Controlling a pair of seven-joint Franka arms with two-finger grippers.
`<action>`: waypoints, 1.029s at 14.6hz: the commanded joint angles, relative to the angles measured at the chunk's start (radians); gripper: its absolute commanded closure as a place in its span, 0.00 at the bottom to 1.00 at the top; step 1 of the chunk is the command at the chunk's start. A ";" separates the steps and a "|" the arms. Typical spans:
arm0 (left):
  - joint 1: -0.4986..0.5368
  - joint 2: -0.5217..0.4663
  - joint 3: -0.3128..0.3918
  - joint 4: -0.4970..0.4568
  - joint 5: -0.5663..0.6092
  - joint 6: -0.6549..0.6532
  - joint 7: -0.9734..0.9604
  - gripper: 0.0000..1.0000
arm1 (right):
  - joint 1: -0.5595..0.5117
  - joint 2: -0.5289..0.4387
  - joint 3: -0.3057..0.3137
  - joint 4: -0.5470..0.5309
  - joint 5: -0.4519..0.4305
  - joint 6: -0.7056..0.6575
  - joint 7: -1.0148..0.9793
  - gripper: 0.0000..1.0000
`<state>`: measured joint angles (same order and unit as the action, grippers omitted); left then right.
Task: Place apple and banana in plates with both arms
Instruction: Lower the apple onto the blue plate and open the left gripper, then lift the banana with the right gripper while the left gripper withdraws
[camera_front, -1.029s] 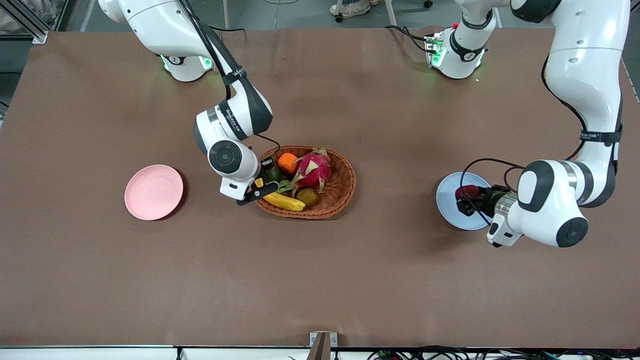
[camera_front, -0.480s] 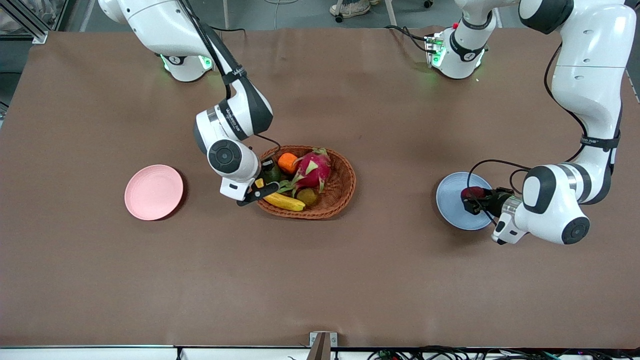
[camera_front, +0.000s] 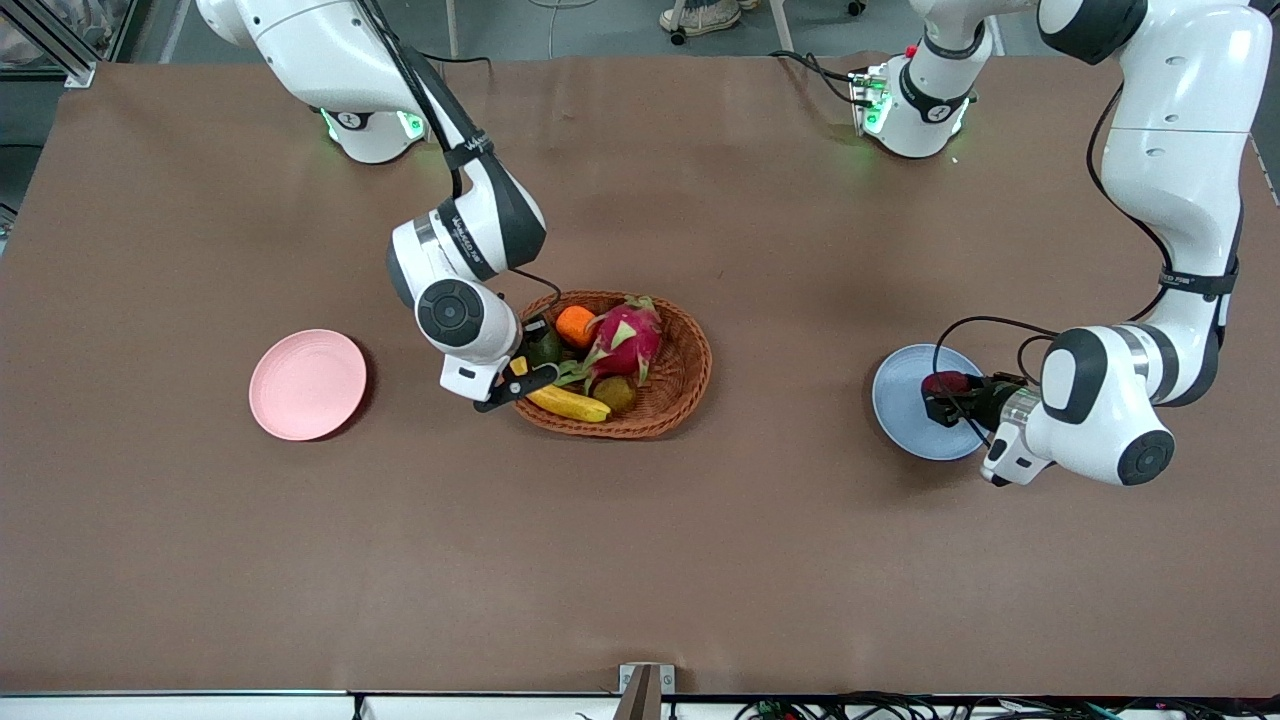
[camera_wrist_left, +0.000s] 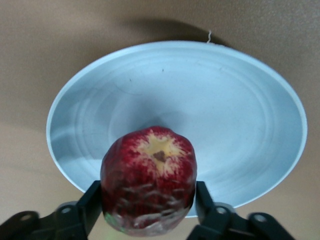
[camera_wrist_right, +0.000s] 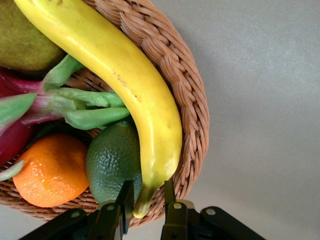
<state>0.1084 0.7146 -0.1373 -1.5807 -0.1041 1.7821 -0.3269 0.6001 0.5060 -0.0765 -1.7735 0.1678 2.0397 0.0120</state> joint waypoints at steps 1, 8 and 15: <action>-0.004 -0.043 -0.001 -0.027 0.015 0.017 0.005 0.00 | 0.006 -0.001 -0.003 0.002 -0.014 -0.009 -0.001 0.80; -0.030 -0.188 -0.008 0.011 0.017 -0.042 -0.011 0.00 | 0.009 -0.006 -0.003 0.016 -0.033 -0.012 -0.004 0.98; -0.035 -0.415 -0.031 0.048 0.070 -0.067 -0.061 0.00 | -0.063 -0.104 -0.008 0.101 -0.018 -0.180 0.016 1.00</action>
<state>0.0739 0.3854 -0.1671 -1.5158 -0.0703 1.7296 -0.3900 0.5906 0.4774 -0.0884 -1.6828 0.1495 1.9281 0.0167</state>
